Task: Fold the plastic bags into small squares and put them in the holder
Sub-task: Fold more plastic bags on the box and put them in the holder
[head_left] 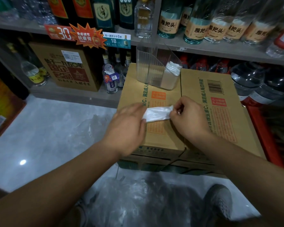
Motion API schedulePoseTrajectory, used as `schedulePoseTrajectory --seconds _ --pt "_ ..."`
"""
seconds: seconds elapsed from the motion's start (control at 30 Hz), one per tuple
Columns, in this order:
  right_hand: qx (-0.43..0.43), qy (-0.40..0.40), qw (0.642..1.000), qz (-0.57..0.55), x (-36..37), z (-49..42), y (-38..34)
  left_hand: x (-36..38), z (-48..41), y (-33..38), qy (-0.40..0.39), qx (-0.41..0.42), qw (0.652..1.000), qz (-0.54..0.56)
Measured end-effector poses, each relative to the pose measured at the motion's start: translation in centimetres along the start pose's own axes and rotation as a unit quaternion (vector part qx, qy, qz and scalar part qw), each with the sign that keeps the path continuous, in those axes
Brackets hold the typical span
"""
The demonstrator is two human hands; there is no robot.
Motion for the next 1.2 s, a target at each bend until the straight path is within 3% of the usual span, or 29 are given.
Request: schedulePoseTrajectory --seconds 0.13,0.47,0.57,0.63,0.73,0.83,1.03,1.2 --pt "-0.026 -0.004 0.998 0.055 0.0 0.4 -0.2 3.7 1.5 -0.2 -0.088 0.002 0.986 -0.144" --pt "0.004 -0.014 0.992 0.127 -0.7 -0.1 0.7 4.6 1.4 -0.5 -0.11 0.008 0.974 -0.2" --pt "-0.148 0.011 0.984 0.098 -1.3 0.9 -3.3 4.5 1.4 -0.4 -0.108 0.004 0.974 -0.199" --pt "-0.233 -0.058 0.965 0.108 0.5 2.6 -5.4 4.5 1.4 -0.4 -0.104 0.001 0.974 -0.2" --pt "-0.213 -0.227 0.933 0.178 4.3 4.9 -4.3 4.3 1.4 -0.3 -0.082 0.005 0.98 -0.181" --pt "-0.197 -0.318 0.9 0.223 5.4 5.8 -2.4 4.2 1.6 -0.4 -0.083 0.011 0.983 -0.161" --pt "-0.217 -0.303 0.914 0.163 4.6 5.3 -2.3 1.5 1.6 -0.5 -0.045 0.058 0.996 -0.042" --pt "-0.228 -0.256 0.929 0.137 2.7 4.1 -2.9 0.8 2.2 -0.9 -0.051 0.093 0.994 -0.03"
Point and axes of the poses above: each hand's wrist, its own z-axis away from the middle knuckle, its own x-axis out of the palm, y = z × x, the point moved 10 cm from there along -z, towards the middle knuckle, and after that the axes turned 8 degrees about -x, right-handed, at the moved point
